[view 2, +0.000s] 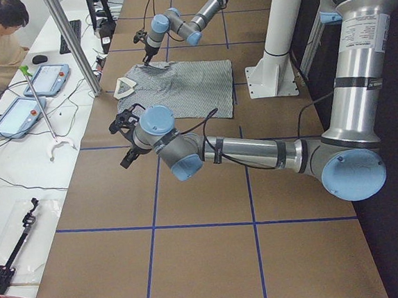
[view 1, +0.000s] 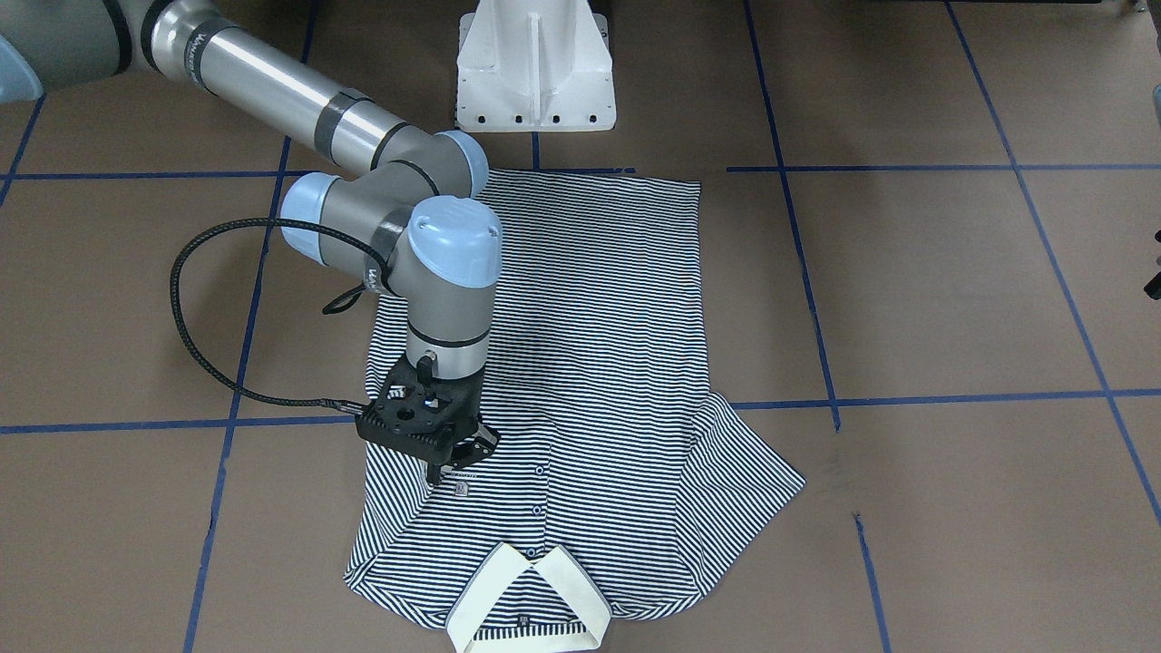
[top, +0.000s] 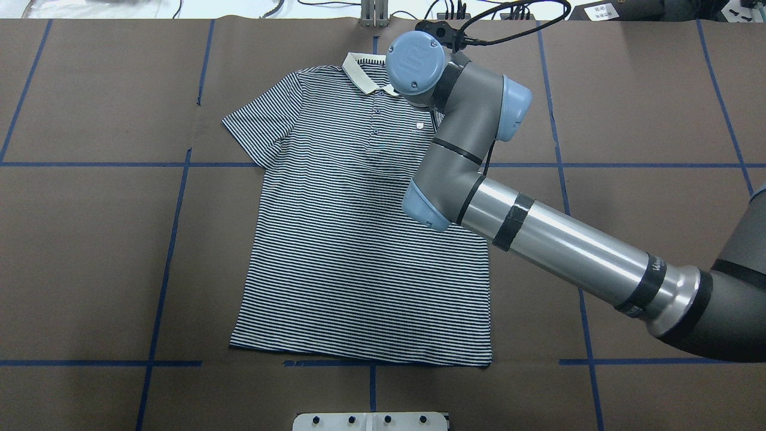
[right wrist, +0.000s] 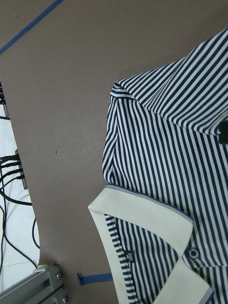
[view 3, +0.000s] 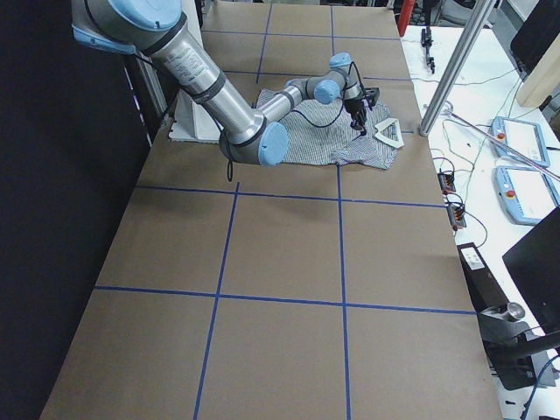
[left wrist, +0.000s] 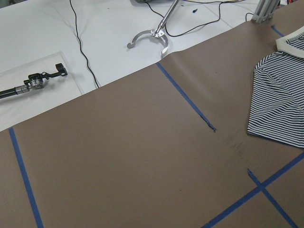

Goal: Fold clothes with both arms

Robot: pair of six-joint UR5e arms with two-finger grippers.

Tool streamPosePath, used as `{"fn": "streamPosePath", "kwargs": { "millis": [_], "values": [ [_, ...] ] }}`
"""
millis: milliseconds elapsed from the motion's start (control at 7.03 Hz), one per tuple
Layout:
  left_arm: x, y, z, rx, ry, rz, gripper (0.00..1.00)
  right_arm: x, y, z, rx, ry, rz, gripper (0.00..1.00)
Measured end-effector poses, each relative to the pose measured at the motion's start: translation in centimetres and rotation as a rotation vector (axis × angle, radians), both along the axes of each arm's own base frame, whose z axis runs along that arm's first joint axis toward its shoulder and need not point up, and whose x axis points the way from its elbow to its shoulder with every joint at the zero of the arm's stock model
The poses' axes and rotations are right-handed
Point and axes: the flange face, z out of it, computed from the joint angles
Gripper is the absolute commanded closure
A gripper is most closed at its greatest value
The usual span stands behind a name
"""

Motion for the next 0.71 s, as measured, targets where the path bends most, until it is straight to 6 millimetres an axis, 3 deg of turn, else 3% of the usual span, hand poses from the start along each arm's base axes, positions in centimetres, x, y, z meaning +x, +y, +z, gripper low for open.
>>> {"fn": "streamPosePath", "kwargs": {
  "millis": [142,285,427,711],
  "values": [
    [0.0,0.0,0.0,0.000,0.001,0.000,0.00,-0.8,0.2,-0.1,0.008,0.001,-0.001,0.85],
    [0.0,0.1,0.0,-0.001,0.003,0.000,0.00,-1.5,0.6,-0.2,0.019,-0.004,-0.007,0.39],
    [0.0,0.1,0.0,-0.003,0.004,0.001,0.00,-1.9,1.0,-0.4,0.030,-0.014,-0.011,0.00],
    [0.0,0.1,-0.1,-0.003,0.005,0.001,0.00,-1.9,1.0,-0.8,0.049,-0.014,-0.032,0.00]
  ]
}}
